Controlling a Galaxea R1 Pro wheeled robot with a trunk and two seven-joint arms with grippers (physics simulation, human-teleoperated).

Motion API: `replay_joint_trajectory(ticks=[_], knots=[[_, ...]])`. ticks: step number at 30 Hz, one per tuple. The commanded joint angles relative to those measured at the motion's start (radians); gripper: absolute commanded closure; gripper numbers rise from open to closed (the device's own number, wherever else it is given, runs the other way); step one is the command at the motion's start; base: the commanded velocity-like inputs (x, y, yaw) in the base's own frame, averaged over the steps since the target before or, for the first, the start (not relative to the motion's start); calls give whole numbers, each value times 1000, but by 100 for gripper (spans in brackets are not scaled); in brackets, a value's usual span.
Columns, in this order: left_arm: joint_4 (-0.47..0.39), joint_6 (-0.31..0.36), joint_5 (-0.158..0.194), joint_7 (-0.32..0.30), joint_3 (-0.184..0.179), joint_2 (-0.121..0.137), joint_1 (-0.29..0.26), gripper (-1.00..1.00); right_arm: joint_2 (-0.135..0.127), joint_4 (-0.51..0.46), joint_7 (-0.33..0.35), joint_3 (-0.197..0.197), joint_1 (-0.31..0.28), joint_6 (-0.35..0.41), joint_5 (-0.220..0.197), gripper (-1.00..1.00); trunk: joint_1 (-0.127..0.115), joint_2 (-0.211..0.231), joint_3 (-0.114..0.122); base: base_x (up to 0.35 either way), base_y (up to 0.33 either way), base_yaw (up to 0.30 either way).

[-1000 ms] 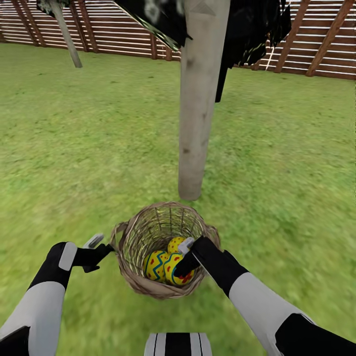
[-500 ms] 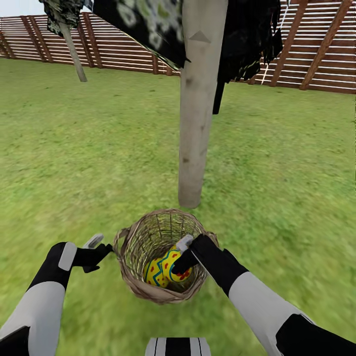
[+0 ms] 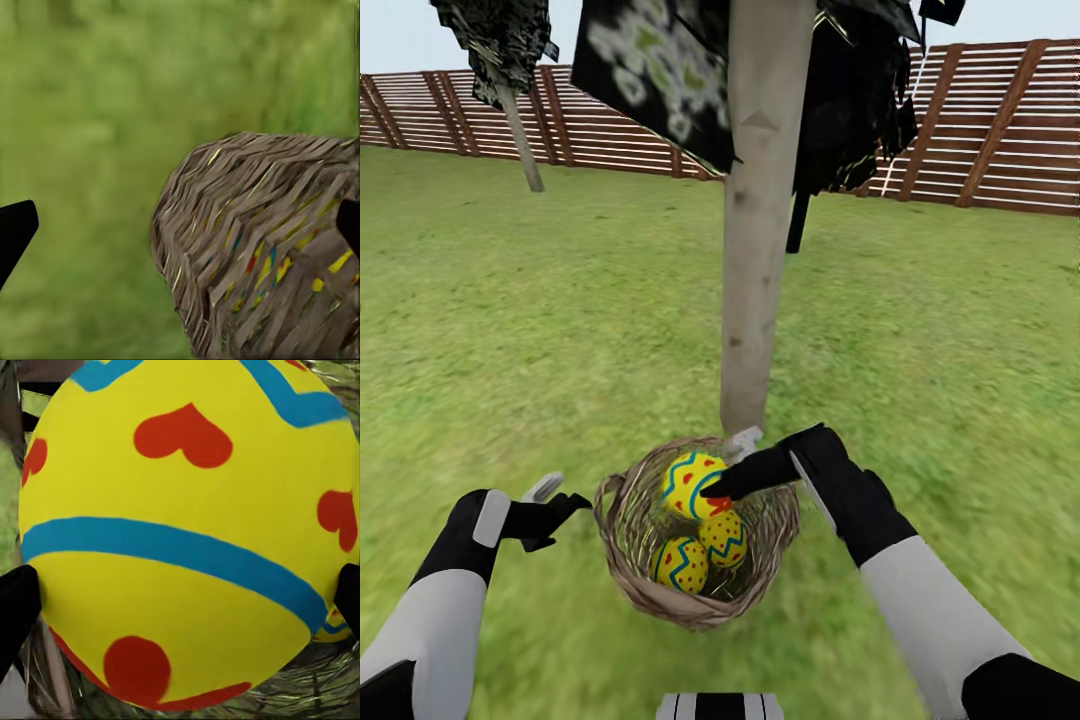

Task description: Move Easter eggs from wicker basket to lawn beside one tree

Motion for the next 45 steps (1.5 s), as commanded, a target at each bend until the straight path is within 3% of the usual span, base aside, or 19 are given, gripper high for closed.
replay_joint_trajectory(ticks=[1, 3, 7, 8, 11, 16, 21, 25, 28, 29, 31, 32, 33, 35, 36, 38, 40, 43, 45], knots=[[-1, 5, 6, 5, 2, 0, -1, -100, -18, -2, 92, -39, 2, 3, 1, 100, -1, 0, 3, 0, 0, 0], [-2, 5, 6, 5, 2, 8, -1, -100, -28, -1, 204, -116, 6, 2, -5, 100, -1, 0, 11, 0, 0, 0], [0, 8, 7, 5, 3, 50, -1, -100, -30, -1, 271, -280, 9, -5, -9, 100, -3, 1, 26, -2, 0, 0], [1, 8, 7, 5, 4, 56, -1, -100, -30, 0, 306, -343, 11, -7, -8, 100, -4, 2, 30, -187, 0, 0], [1, 9, 7, 5, 4, 59, -1, -100, -30, 4, 399, -422, 22, -10, -8, 100, -5, 2, 42, -304, 0, 0], [2, 10, 6, 6, 0, 57, -1, -100, -42, -1, 424, -443, 44, -12, -7, 100, -7, 3, 61, -322, 0, 0], [-4, 10, 5, 3, -6, 58, -1, -100, -51, -1, 425, -494, 45, -12, -6, 100, -7, 3, 62, -28, 0, -39], [-6, 9, 6, 0, -5, 59, -1, -100, -51, 1, 425, -498, 45, -12, -6, 100, -7, 3, 66, 0, 0, -231], [-10, 8, 9, -2, 5, 75, 0, -100, -51, 2, 425, -498, 45, -12, -6, 100, -7, 3, 70, 0, 0, -245], [-24, 5, 28, -13, 31, 84, 1, -100, -51, 2, 424, -498, 45, -12, -7, 100, -7, 3, 71, 0, 0, -246], [-128, 2, 120, -102, 175, 92, 40, -100, -52, 2, 423, -498, 45, -13, -7, 100, -7, 3, 73, 0, 0, -246], [-229, 3, 148, -184, 226, 93, 87, -100, -52, 3, 422, -498, 45, -13, -7, 100, -7, 3, 74, 0, 0, -246], [-302, 4, 156, -261, 239, 92, 123, -100, -52, 3, 422, -498, 45, -13, -8, 100, -7, 3, 75, 0, 0, -246], [-461, 5, 174, -581, 252, 91, 222, -100, -52, 4, 421, -498, 45, -14, -8, 100, -7, 3, 77, 0, 0, -246], [-492, 5, 176, -752, 254, 96, 254, -100, -52, 4, 420, -498, 45, -14, -8, 100, -7, 3, 78, 0, 0, -246], [-508, 4, 176, -981, 250, 99, 276, -100, -53, 5, 417, -498, 45, -14, -8, 100, -7, 3, 80, 0, 0, -246], [-512, 3, 176, -1093, 240, 96, 285, -100, -53, 5, 415, -499, 45, -14, -7, 100, -7, 3, 82, 0, 0, -246], [-512, 3, 176, -1236, 148, 91, 287, -100, -59, 7, 414, -500, 45, -14, -7, 100, -7, 3, 86, 0, -182, -246], [-511, 3, 176, -1285, 65, 91, 288, -100, -64, 8, 414, -519, 45, -14, -7, 100, -7, 3, 88, 0, -317, -246]])
